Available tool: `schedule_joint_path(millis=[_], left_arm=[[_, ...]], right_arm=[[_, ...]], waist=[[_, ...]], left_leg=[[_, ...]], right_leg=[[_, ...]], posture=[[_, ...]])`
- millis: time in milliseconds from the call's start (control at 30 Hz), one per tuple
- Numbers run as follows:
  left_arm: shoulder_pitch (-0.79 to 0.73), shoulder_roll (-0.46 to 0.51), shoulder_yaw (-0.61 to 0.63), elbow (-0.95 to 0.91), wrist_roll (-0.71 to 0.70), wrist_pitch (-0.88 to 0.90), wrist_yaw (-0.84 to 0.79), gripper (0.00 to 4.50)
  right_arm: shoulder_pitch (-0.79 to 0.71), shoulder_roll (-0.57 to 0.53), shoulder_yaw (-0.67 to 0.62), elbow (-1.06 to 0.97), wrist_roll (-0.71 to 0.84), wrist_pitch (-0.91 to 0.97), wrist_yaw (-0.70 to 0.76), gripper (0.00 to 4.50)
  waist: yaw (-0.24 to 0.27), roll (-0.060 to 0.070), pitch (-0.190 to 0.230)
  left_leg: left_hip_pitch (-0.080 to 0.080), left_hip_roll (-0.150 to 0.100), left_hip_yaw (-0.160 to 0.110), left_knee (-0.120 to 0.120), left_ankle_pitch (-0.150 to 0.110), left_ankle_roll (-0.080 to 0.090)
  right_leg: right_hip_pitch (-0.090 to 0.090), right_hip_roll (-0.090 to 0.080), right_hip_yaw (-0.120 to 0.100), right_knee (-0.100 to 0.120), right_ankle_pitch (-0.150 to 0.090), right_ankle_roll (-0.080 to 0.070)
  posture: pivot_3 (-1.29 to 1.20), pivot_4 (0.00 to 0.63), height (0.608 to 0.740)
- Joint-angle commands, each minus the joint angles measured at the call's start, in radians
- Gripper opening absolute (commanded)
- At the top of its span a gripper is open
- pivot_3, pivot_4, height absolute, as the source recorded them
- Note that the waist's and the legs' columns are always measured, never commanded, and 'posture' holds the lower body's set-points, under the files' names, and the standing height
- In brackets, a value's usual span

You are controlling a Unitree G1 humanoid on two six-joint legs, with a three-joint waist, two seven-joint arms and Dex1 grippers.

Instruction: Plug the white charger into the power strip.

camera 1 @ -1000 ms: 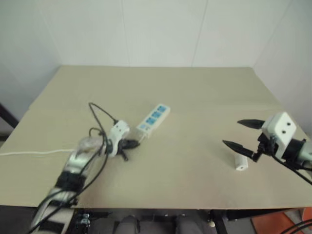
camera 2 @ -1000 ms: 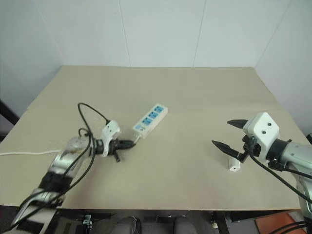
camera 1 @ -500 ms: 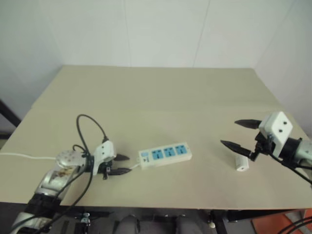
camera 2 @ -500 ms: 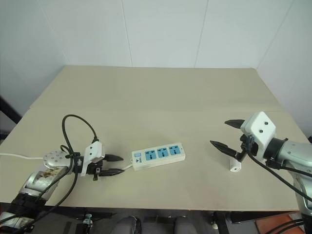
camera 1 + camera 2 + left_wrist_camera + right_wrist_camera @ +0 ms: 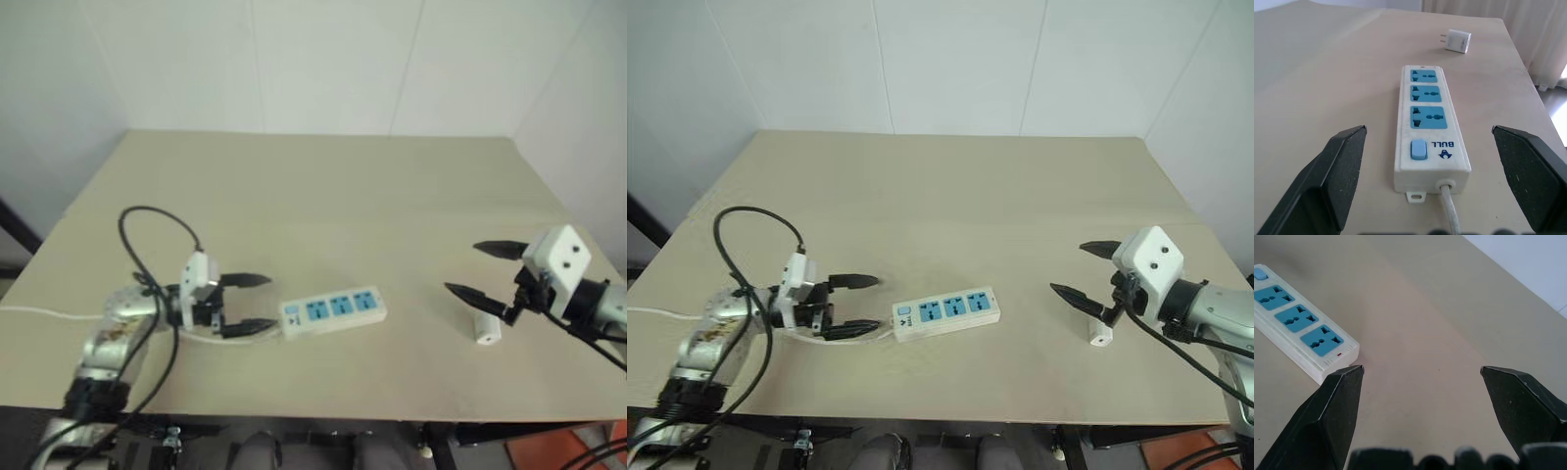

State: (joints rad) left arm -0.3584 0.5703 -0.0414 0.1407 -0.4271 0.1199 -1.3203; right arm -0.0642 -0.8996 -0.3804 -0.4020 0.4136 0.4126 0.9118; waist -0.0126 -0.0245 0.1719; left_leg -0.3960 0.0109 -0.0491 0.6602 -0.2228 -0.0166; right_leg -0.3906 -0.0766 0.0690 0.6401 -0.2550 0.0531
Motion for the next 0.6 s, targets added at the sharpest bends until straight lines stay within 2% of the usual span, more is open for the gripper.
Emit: schedule_joint_path(millis=[33,233,600], left_arm=[[-0.037,-0.072,-0.045,0.092,0.054,-0.11,0.005,4.46],[-0.054,-0.164,-0.085,0.232,0.114,-0.247,-0.006,4.46],[-0.042,-0.196,-0.08,0.356,0.143,-0.361,0.003,4.46]], right_arm=[[-0.022,-0.009,-0.027,-0.03,0.019,-0.013,-0.007,4.5],[-0.014,-0.008,-0.036,-0.044,0.024,-0.009,-0.008,4.5],[-0.01,-0.009,-0.041,-0.058,0.04,-0.005,-0.007,4.5]], waist=[[0.0,0.0,0.0],[-0.006,0.0,0.0],[0.0,0.0,0.0]], left_leg=[[0.0,0.0,0.0,0.0,0.0,0.0],[0.0,0.0,0.0,0.0,0.0,0.0],[0.001,0.0,0.0,0.0,0.0,0.0]], right_leg=[[0.0,0.0,0.0,0.0,0.0,0.0],[0.0,0.0,0.0,0.0,0.0,0.0],[0.001,0.0,0.0,0.0,0.0,0.0]], posture=[[0.0,0.15,0.74],[0.0,0.15,0.74],[0.0,0.15,0.74]])
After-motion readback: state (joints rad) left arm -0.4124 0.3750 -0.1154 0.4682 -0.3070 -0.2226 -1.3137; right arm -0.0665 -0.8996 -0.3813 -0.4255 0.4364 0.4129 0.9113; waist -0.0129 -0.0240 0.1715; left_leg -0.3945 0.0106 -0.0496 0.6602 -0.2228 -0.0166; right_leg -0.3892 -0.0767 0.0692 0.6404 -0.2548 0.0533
